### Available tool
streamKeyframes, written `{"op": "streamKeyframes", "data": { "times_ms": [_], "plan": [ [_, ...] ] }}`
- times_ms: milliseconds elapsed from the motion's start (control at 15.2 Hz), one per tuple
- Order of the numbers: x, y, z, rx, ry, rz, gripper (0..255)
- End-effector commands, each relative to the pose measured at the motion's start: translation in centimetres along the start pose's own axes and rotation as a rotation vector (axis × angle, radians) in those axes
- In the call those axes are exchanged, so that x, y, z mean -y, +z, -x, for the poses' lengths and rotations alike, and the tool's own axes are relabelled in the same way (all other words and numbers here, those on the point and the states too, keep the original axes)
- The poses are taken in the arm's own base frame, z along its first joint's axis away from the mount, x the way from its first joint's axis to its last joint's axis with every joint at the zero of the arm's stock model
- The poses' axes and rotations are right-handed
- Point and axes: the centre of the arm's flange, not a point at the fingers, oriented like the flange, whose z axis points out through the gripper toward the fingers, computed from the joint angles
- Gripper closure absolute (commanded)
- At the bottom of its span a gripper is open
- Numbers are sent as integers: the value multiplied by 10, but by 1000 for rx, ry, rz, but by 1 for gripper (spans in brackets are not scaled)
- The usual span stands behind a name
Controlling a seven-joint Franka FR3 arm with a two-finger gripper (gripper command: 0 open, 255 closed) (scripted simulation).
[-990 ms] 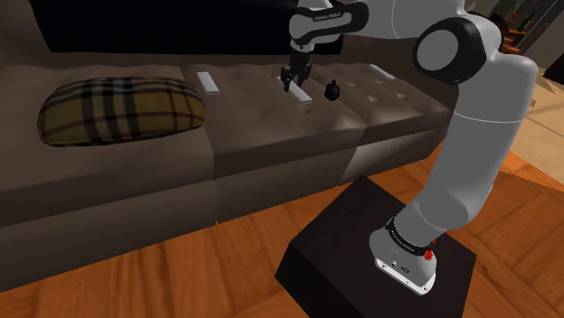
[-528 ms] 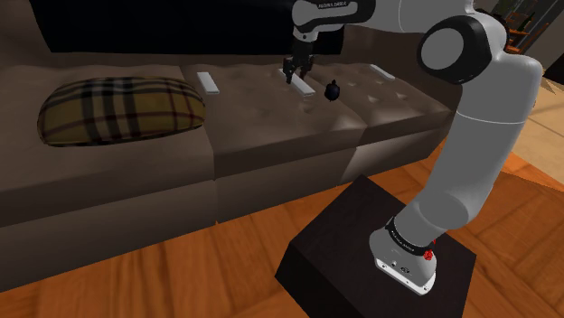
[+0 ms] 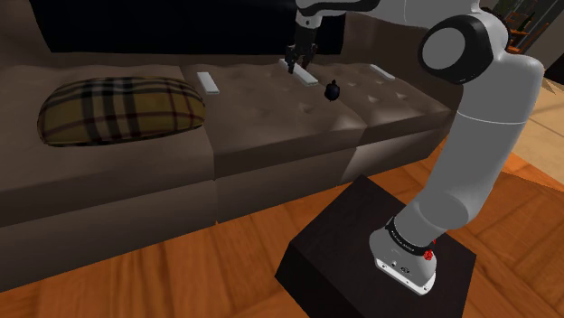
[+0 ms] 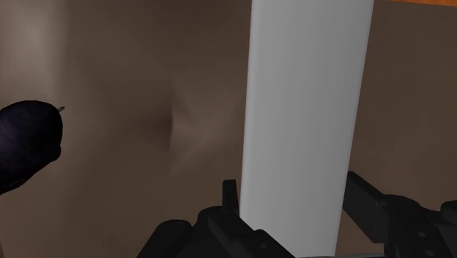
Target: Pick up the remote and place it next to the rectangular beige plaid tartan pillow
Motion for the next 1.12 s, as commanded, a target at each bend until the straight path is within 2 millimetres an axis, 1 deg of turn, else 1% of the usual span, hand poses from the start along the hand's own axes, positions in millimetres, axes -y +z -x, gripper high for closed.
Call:
{"op": "streamKeyframes", "data": {
  "times_ms": [0, 462, 528, 1056],
  "plan": [
    [0, -11, 0, 0, 0, 0, 255],
    [-1, -48, -1, 0, 0, 0, 255],
    [-1, -49, -1, 0, 0, 0, 255],
    [99, -54, 30, 0, 0, 0, 255]
  ]
}}
